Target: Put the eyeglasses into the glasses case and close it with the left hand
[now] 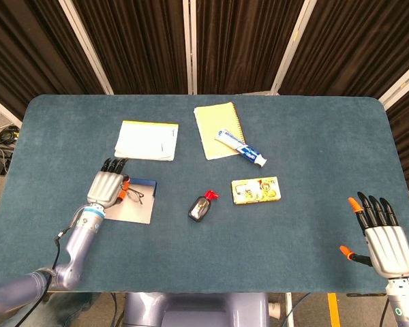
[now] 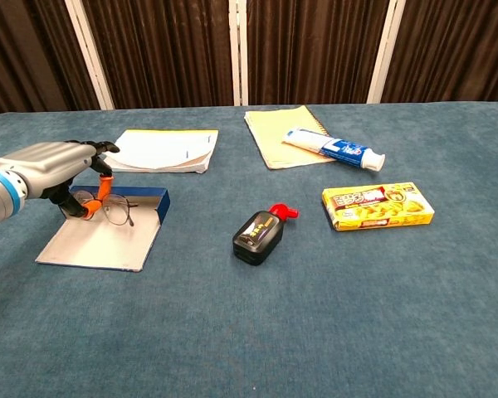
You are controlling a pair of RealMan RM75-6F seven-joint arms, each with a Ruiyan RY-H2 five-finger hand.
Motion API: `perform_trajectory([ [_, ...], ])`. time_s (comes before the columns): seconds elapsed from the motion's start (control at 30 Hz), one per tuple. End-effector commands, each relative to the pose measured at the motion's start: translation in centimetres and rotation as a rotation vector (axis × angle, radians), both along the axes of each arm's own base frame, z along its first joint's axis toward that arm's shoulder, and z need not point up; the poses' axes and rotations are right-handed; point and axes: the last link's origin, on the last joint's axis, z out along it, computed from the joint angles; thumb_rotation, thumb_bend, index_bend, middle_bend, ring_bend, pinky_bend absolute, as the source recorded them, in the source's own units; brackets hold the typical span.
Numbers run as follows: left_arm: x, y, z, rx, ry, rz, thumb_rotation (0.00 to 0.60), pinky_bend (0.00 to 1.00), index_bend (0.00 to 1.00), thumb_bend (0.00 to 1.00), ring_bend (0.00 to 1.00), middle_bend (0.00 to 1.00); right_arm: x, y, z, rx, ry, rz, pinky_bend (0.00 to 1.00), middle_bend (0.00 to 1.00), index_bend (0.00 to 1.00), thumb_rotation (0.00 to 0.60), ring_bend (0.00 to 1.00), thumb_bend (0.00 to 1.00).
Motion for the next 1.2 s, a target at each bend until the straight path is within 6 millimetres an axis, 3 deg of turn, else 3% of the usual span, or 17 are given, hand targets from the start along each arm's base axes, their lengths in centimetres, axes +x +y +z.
perform_trajectory([
  [0.03, 0.0, 0.0, -0.1, 0.004, -0.006, -0.010, 0.600, 0.00, 0.31, 0.46, 0.00, 0.00, 0.0, 0.0, 0.0, -0.001, 0.000, 0.000, 0.00, 0.00, 0.00, 0.600, 0.00, 0.00],
  [0.07, -0.1, 0.0, 0.0, 0.012, -0.007, -0.012, 0.600, 0.00, 0.19, 0.40, 0.00, 0.00, 0.0, 0.0, 0.0, -0.002, 0.000, 0.000, 0.00, 0.00, 0.00, 0.600, 0.00, 0.00],
  [0.17, -0.2, -0.2, 0.3, 0.030, -0.025, -0.021, 0.600, 0.00, 0.00, 0.29, 0.00, 0.00, 0.0, 0.0, 0.0, -0.002, -0.001, 0.001, 0.00, 0.00, 0.00, 0.600, 0.00, 0.00],
  [0.37, -0.1, -0.3, 0.8, 0.045, -0.041, -0.050, 0.600, 0.00, 0.00, 0.23, 0.00, 0.00, 0.0, 0.1, 0.0, 0.000, -0.004, 0.003, 0.00, 0.00, 0.00, 0.600, 0.00, 0.00],
  [0.6, -0.3, 0.1, 0.3, 0.028, -0.036, -0.026, 0.600, 0.00, 0.00, 0.23, 0.00, 0.00, 0.0, 0.1, 0.1, 0.000, -0.004, 0.002, 0.00, 0.00, 0.00, 0.600, 0.00, 0.00],
  [1.2, 1.2, 3.7, -1.6, 0.020, 0.013, -0.033, 0.600, 0.00, 0.00, 0.23, 0.00, 0.00, -0.3, -0.3, 0.0, -0.001, -0.004, -0.020, 0.00, 0.00, 0.00, 0.600, 0.00, 0.00],
])
